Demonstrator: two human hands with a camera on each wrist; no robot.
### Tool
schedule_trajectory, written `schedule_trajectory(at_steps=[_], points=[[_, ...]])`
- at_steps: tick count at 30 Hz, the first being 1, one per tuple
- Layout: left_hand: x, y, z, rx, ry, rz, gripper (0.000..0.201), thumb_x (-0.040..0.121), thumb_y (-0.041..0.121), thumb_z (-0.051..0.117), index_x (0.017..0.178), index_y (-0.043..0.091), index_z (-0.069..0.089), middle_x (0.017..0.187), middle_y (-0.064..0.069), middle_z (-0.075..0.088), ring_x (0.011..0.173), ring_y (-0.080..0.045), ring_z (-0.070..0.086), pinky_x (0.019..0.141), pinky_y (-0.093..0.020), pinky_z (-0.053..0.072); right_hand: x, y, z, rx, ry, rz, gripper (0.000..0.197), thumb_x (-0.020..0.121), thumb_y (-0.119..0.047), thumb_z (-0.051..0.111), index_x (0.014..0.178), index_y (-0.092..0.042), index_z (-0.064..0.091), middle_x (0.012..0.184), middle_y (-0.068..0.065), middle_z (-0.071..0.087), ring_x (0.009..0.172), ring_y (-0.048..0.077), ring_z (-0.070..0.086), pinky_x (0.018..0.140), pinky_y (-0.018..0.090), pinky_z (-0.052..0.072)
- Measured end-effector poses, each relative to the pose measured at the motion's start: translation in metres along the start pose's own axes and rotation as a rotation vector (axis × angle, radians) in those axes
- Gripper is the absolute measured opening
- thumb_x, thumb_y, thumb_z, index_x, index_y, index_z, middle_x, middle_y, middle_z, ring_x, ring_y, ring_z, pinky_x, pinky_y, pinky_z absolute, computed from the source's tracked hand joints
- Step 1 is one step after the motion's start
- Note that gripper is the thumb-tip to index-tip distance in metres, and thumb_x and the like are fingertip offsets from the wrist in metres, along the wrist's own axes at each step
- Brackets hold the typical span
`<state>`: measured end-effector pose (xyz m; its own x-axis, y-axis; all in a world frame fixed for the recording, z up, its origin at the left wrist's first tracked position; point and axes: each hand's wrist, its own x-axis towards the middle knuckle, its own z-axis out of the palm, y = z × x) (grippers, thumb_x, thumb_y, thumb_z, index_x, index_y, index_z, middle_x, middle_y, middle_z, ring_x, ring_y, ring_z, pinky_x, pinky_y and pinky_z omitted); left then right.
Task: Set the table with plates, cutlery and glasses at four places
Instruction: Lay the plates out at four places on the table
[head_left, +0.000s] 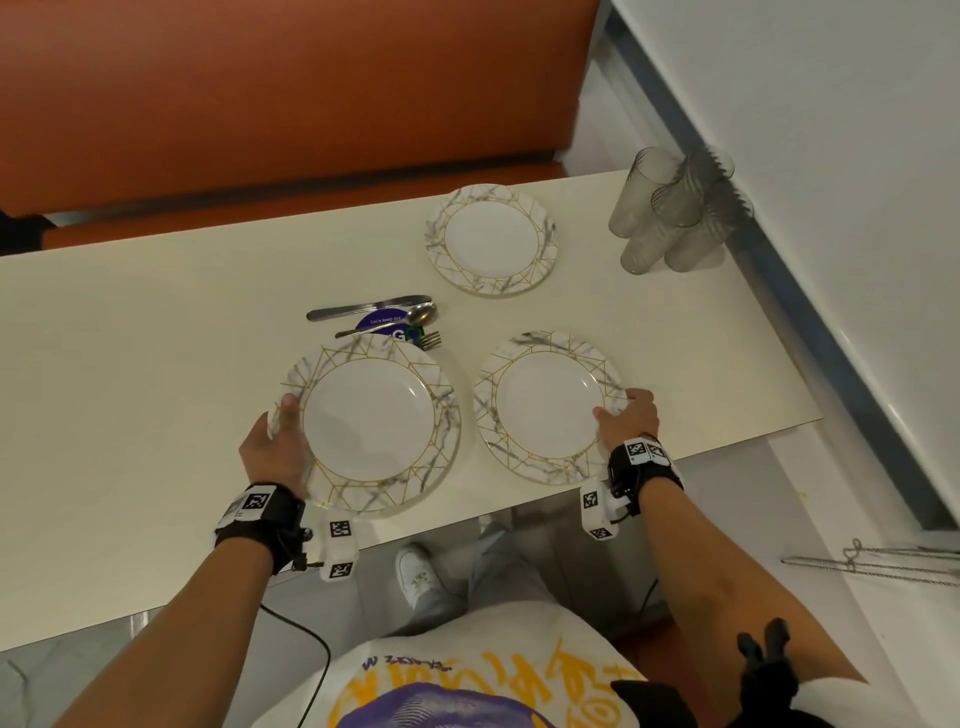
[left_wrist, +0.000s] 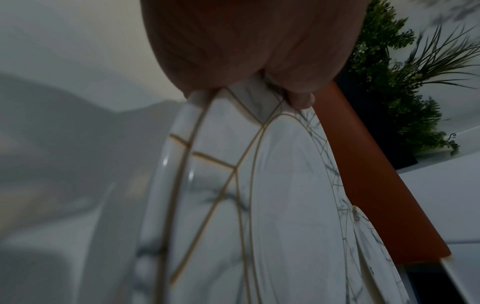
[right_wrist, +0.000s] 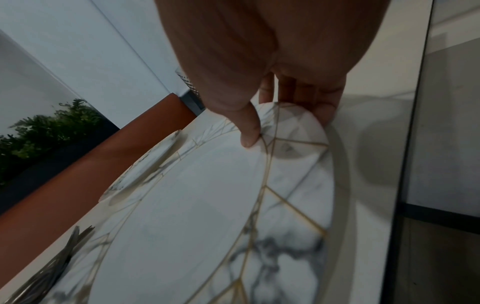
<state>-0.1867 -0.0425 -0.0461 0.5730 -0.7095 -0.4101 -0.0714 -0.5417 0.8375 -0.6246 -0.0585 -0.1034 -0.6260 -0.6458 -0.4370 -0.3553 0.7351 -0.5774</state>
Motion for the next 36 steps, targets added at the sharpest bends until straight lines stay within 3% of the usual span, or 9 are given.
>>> schedule_trajectory(at_steps=[3, 9, 13, 19, 22, 24, 29, 34, 36], points=[[0.002, -0.001, -0.002, -0.012, 0.012, -0.029, 0.062, 0.093, 0.064, 0.059, 0.103, 0.003, 0.068, 0.101, -0.011, 0.071, 0.091, -0.028, 0.062, 0.087, -0.035, 0.049, 0.003, 0.002, -0.001, -0.033, -0.003, -0.005, 0.062, 0.086, -0.016, 0.076, 0.138, -0.008, 0.044, 0.137, 0.018, 0.052, 0.123, 0.036, 0.055, 0.099, 0.041, 0.047], [0.001, 0.005, -0.005, -0.029, -0.003, -0.025, 0.052, 0.099, 0.053, 0.058, 0.093, 0.001, 0.065, 0.082, -0.004, 0.064, 0.073, -0.02, 0.055, 0.074, -0.03, 0.042, -0.006, -0.007, -0.004, -0.202, 0.066, 0.032, 0.063, 0.084, -0.03, 0.075, 0.137, -0.013, 0.044, 0.139, 0.017, 0.047, 0.13, 0.039, 0.041, 0.103, 0.049, 0.042], [0.007, 0.003, -0.01, -0.091, -0.017, -0.024, 0.068, 0.094, 0.059, 0.062, 0.092, -0.009, 0.06, 0.082, -0.013, 0.06, 0.074, -0.024, 0.052, 0.066, -0.032, 0.043, -0.023, -0.037, 0.0, -0.323, 0.112, -0.116, 0.052, 0.085, -0.023, 0.066, 0.133, -0.017, 0.047, 0.138, 0.016, 0.045, 0.129, 0.039, 0.036, 0.105, 0.047, 0.038], [0.005, 0.013, -0.014, -0.114, -0.059, -0.082, 0.045, 0.094, 0.06, 0.063, 0.071, 0.023, 0.052, 0.076, 0.003, 0.057, 0.077, -0.021, 0.056, 0.072, -0.029, 0.046, -0.072, -0.102, 0.045, -0.038, -0.146, -0.518, 0.036, 0.09, -0.014, 0.063, 0.125, -0.016, 0.057, 0.103, 0.002, 0.064, 0.104, 0.027, 0.061, 0.087, 0.037, 0.052], [0.004, 0.017, -0.018, -0.136, -0.081, -0.11, 0.046, 0.092, 0.065, 0.062, 0.085, 0.02, 0.064, 0.086, 0.0, 0.066, 0.086, -0.024, 0.062, 0.077, -0.029, 0.048, -0.103, -0.137, 0.069, -0.07, -0.39, -0.569, 0.04, 0.094, -0.03, 0.065, 0.13, -0.017, 0.054, 0.1, -0.001, 0.064, 0.092, 0.021, 0.066, 0.08, 0.034, 0.056], [0.009, 0.02, -0.023, -0.155, -0.075, -0.149, 0.062, 0.089, 0.071, 0.06, 0.114, 0.015, 0.07, 0.112, -0.005, 0.071, 0.103, -0.027, 0.065, 0.092, -0.035, 0.05, -0.116, -0.156, 0.084, -0.156, -0.519, -0.589, 0.049, 0.093, -0.04, 0.067, 0.134, -0.019, 0.05, 0.102, -0.003, 0.065, 0.094, 0.019, 0.066, 0.087, 0.037, 0.056], [0.019, 0.025, -0.041, -0.191, -0.047, -0.203, 0.098, 0.076, 0.087, 0.058, 0.138, 0.012, 0.061, 0.138, -0.013, 0.063, 0.127, -0.036, 0.059, 0.102, -0.052, 0.051, -0.115, -0.189, 0.118, -0.28, -0.543, -0.646, 0.046, 0.084, -0.032, 0.076, 0.123, -0.016, 0.057, 0.111, 0.002, 0.067, 0.1, 0.02, 0.064, 0.08, 0.027, 0.049], [0.04, 0.031, -0.064, -0.196, 0.092, -0.249, 0.074, 0.087, 0.08, 0.05, 0.116, 0.015, 0.072, 0.115, -0.013, 0.072, 0.112, -0.038, 0.066, 0.087, -0.045, 0.055, -0.113, -0.238, 0.148, -0.263, -0.635, -0.619, 0.033, 0.088, -0.028, 0.073, 0.114, -0.017, 0.057, 0.098, -0.002, 0.069, 0.077, 0.016, 0.067, 0.06, 0.026, 0.052], [0.049, 0.032, -0.075, -0.237, 0.163, -0.275, 0.068, 0.094, 0.073, 0.048, 0.117, 0.013, 0.072, 0.09, -0.005, 0.067, 0.083, -0.029, 0.067, 0.069, -0.033, 0.051, -0.106, -0.266, 0.157, -0.206, -0.643, -0.595, 0.034, 0.092, -0.024, 0.069, 0.122, -0.014, 0.057, 0.105, -0.001, 0.066, 0.087, 0.018, 0.065, 0.072, 0.029, 0.052]])
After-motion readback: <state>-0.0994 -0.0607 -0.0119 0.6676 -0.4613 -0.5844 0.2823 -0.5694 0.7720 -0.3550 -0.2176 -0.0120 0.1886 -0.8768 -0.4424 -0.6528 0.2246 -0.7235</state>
